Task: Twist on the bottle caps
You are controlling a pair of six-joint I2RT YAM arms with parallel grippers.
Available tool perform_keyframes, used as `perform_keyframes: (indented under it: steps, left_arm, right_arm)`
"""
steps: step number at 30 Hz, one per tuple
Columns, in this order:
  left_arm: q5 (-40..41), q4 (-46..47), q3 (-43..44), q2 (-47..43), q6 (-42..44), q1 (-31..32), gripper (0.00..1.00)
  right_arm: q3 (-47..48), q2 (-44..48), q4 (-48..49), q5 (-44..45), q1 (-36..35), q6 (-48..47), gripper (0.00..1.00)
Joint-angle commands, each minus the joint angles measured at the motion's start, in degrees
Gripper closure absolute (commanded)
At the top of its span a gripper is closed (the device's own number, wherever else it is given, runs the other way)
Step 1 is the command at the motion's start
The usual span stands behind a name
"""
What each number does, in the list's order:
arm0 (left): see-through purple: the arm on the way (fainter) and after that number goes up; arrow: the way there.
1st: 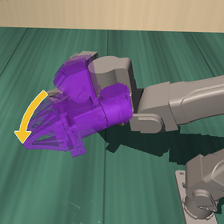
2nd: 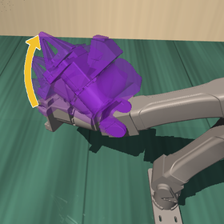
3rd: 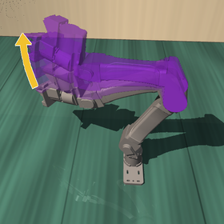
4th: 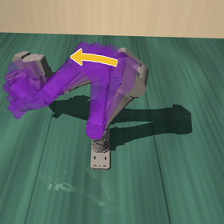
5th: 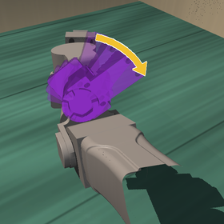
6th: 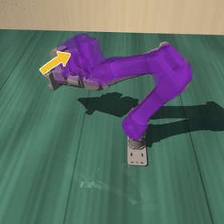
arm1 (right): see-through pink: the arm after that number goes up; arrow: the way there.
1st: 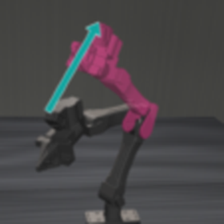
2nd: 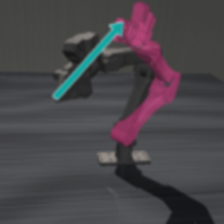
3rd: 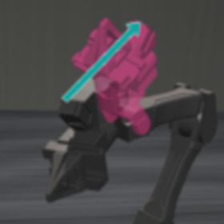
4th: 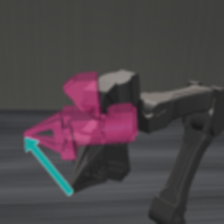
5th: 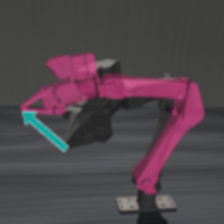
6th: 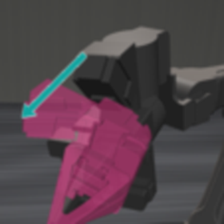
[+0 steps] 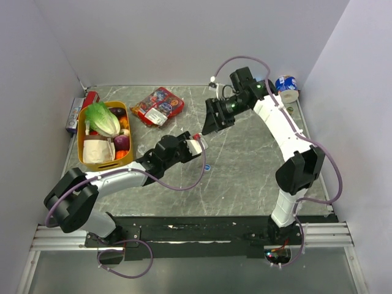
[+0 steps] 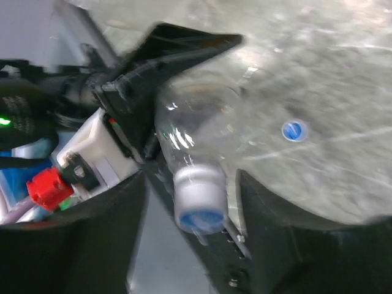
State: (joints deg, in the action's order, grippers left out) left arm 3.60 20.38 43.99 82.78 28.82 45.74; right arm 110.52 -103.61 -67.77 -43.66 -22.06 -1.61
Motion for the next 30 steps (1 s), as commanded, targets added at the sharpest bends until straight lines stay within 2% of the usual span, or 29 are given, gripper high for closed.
perform_keyframes:
  steps: [1, 5, 7, 9, 10, 11, 12, 13, 14, 16, 19, 30]
  left_arm:
    - [-5.5, 2.7, 2.7, -0.6, -1.7, -0.3, 0.99]
    - [-11.9, -0.1, 3.6, 0.4, -2.2, -1.3, 0.99]
    - [-15.4, -1.4, 4.8, 0.8, -2.2, -2.2, 0.99]
    - [-19.5, -3.3, 5.3, 0.5, -1.5, -3.1, 0.99]
    - [-21.7, -4.5, 6.1, 0.4, -0.9, -3.6, 0.99]
    - [-23.8, -7.3, 6.6, 0.3, -0.1, -4.1, 0.99]
    - [-27.9, -8.9, 7.1, -0.2, 1.1, -4.9, 0.99]
    - [-29.3, -10.0, 7.9, -0.3, 1.8, -5.4, 0.99]
    - [-30.5, -10.8, 8.1, -0.5, 2.5, -5.6, 0.99]
    - [-33.3, -14.1, 9.3, -0.7, 5.2, -5.9, 0.99]
    - [-35.1, -18.2, 10.8, -0.4, 7.8, -6.2, 0.99]
    - [-37.0, -21.9, 12.4, -1.7, 11.6, -6.2, 0.99]
  right_arm:
    - [10.7, 1.7, -3.1, -6.1, 4.6, -1.7, 0.21]
    - [14.6, 3.0, -3.9, -6.4, 13.4, -6.9, 0.16]
    - [14.6, 4.0, -4.6, -8.5, 14.9, -10.0, 0.15]
    - [13.9, 5.2, -8.8, -10.0, 15.0, -21.7, 0.17]
    - [10.4, 8.1, -10.1, -11.2, 14.6, -27.8, 0.19]
    - [7.3, 10.3, -10.5, -11.7, 13.9, -40.5, 0.2]
    - [3.5, 16.6, -8.5, -11.2, 12.2, -46.5, 0.2]
    - [-5.1, 20.2, -6.4, -10.8, 11.4, -51.6, 0.21]
    - [-9.7, 23.8, -3.7, -9.1, 10.4, -59.2, 0.2]
    - [-20.9, 33.1, 7.1, -5.8, 6.5, -63.9, 0.16]
    - [-27.6, 39.0, 15.5, -3.0, 2.5, -68.7, 0.16]
    - [-29.4, 38.1, 10.6, -2.2, -4.9, -83.7, 0.24]
